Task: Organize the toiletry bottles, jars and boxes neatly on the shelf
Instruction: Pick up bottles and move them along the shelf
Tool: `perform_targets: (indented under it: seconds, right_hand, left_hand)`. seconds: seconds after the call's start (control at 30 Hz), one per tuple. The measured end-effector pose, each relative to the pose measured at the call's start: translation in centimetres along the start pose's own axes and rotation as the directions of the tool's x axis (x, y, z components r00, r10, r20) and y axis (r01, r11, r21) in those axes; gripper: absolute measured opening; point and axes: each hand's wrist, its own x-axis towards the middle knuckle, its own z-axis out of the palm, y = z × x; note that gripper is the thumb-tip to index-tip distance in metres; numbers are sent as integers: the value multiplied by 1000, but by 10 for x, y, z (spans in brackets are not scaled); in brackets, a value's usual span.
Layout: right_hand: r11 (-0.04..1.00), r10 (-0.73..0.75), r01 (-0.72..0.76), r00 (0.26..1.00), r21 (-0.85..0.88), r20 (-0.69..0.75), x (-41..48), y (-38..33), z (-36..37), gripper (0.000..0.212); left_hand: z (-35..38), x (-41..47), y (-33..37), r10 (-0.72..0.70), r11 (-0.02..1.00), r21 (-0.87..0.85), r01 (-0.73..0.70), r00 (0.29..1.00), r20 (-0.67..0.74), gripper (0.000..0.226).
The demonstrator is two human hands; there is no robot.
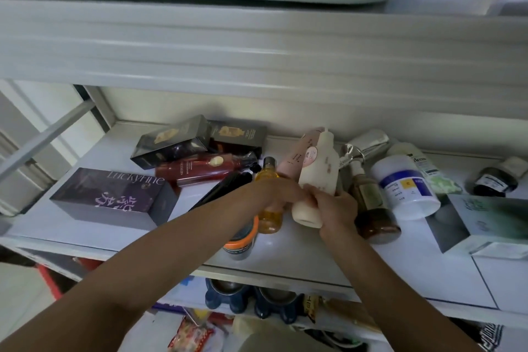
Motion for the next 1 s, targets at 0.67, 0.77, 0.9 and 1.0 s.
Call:
perform_targets:
  seconds: [0.67,0.77,0.9,1.0]
  right_hand:
    - [992,31,-36,998,118,46,6,-6,-12,36]
    - [988,41,-52,996,146,76,7,-6,-16,28]
    - [982,24,-41,995,185,96,7,-4,-18,22]
    - [973,43,-70,991,218,126,8,-5,-19,20]
  left_hand:
    - [-30,36,17,423,271,962,-33,902,-88,63]
    - [-29,45,17,339,267,964,5,936,-99,67]
    - [-27,49,15,410,157,980,124,894,-179,60]
    - [-19,48,15,424,60,978,200,882,-206,65]
